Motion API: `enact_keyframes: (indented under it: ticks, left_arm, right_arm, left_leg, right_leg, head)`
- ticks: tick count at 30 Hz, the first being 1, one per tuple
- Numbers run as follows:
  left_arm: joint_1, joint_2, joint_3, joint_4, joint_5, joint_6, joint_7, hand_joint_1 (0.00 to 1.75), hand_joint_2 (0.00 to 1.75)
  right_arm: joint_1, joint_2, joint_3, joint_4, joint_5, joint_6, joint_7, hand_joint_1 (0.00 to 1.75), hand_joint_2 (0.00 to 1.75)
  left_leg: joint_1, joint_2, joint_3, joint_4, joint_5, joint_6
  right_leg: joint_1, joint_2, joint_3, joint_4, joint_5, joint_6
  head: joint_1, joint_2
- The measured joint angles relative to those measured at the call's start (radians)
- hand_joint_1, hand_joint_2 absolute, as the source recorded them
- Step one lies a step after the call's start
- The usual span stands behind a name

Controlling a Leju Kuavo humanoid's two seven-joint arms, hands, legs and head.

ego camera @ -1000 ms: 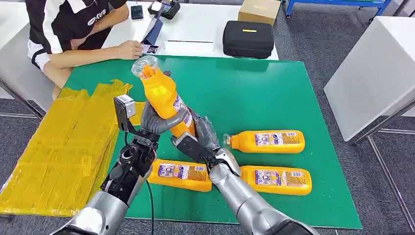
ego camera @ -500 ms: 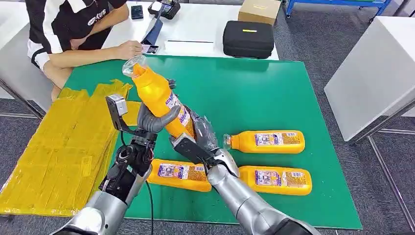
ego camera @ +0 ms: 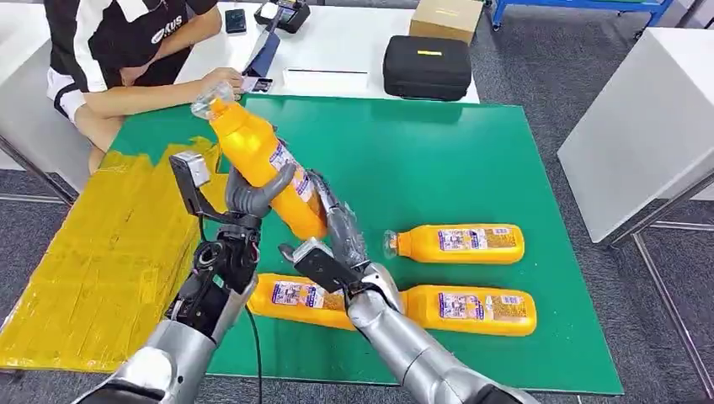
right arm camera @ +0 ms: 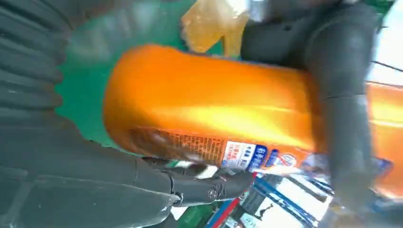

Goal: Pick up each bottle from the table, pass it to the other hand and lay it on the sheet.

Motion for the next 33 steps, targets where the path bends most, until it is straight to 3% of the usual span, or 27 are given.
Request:
enact_keyframes:
  ticks: [8,22,25,29,31,33]
  left_arm:
    - [-0.008,0.039,0.03,-0.024,-0.005,0.016,0.004,1.75,1.75]
    - [-0.008,0.058,0.042,-0.035,-0.01,0.025,0.002,1.75,1.75]
    - [-0.009,0.068,0.046,-0.053,-0.075,0.138,-0.015,1.75,1.75]
    - [-0.031,0.103,0.047,-0.078,-0.353,0.468,-0.008,1.75,1.75]
    - [-0.068,0.133,0.027,-0.065,-0.603,0.587,0.087,1.75,1.75]
    - [-0.115,0.171,-0.02,-0.017,-0.936,0.72,0.267,1.75,1.75]
  right_arm:
    - [0.058,-0.011,0.029,-0.138,-0.024,-0.027,-0.007,0.0,1.75]
    - [0.08,-0.013,0.034,-0.194,-0.026,-0.036,-0.007,0.0,1.75]
    - [0.109,-0.024,0.036,-0.257,-0.026,-0.07,-0.007,0.0,1.75]
    - [0.171,-0.045,0.031,-0.375,0.015,-0.079,-0.008,0.0,1.75]
    - [0.206,-0.055,0.026,-0.446,0.022,-0.064,-0.008,0.0,1.75]
    - [0.24,-0.063,0.026,-0.512,0.032,-0.049,-0.007,0.0,1.75]
  left_leg:
    - [0.0,0.0,0.0,0.0,0.0,0.0]
    - [0.0,0.0,0.0,0.0,0.0,0.0]
    - [0.0,0.0,0.0,0.0,0.0,0.0]
    - [0.0,0.0,0.0,0.0,0.0,0.0]
    - [0.001,0.0,0.0,0.0,0.0,0.0]
    - [0.001,0.0,0.0,0.0,0.0,0.0]
  right_leg:
    - [0.0,0.0,0.0,0.0,0.0,0.0]
    - [0.0,0.0,0.0,0.0,0.0,0.0]
    - [0.0,0.0,0.0,0.0,0.0,0.0]
    - [0.0,0.0,-0.001,0.0,0.0,0.0]
    - [0.0,-0.002,-0.001,0.0,-0.001,-0.001]
    - [0.0,-0.001,0.0,0.0,0.0,-0.001]
  head:
    - [0.0,0.0]
    - [0.0,0.0]
    - [0.0,0.0]
    - [0.0,0.0]
    - [0.0,0.0]
    - [0.0,0.0]
